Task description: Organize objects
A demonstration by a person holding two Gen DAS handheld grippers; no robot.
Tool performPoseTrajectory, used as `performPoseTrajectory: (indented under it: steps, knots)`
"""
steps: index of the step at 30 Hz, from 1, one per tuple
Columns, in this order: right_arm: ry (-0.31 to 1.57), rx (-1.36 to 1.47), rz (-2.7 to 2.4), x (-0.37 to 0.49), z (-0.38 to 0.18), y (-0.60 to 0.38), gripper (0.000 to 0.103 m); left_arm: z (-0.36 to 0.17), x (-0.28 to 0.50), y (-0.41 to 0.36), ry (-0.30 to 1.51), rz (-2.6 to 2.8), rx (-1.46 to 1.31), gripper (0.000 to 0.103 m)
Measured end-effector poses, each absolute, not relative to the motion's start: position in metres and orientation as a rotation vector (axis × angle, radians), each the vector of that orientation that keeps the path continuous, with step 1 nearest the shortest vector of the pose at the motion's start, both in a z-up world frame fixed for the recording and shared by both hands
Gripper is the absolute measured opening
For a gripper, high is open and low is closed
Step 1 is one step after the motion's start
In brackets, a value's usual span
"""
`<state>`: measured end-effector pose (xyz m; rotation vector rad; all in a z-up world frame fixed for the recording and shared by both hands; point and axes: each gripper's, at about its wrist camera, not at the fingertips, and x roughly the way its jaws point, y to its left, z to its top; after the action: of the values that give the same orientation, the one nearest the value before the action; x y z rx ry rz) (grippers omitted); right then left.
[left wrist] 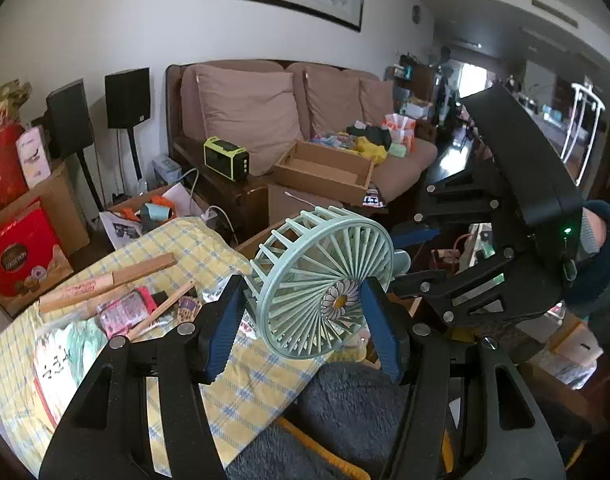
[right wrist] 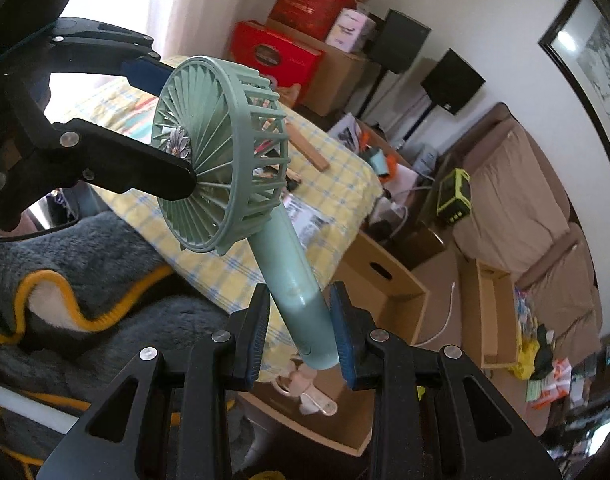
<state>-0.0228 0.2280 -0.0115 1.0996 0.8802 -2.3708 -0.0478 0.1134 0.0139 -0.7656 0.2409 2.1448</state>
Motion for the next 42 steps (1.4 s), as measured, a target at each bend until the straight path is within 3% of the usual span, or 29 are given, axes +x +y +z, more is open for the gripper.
performPoseTrajectory:
  steps: [16,42]
  knots:
    - [0.816,1.145,-2.416,-0.039,-0.030,0.269,0.029,-0.008,-0.072,0.160,0.254,2.086,-0.801,0.056]
    - [0.609,1.335,-2.432,-0.077,-0.118,0.375,0.030,-0.095,-0.107,0.284,0.400,1.967,-0.935,0.056]
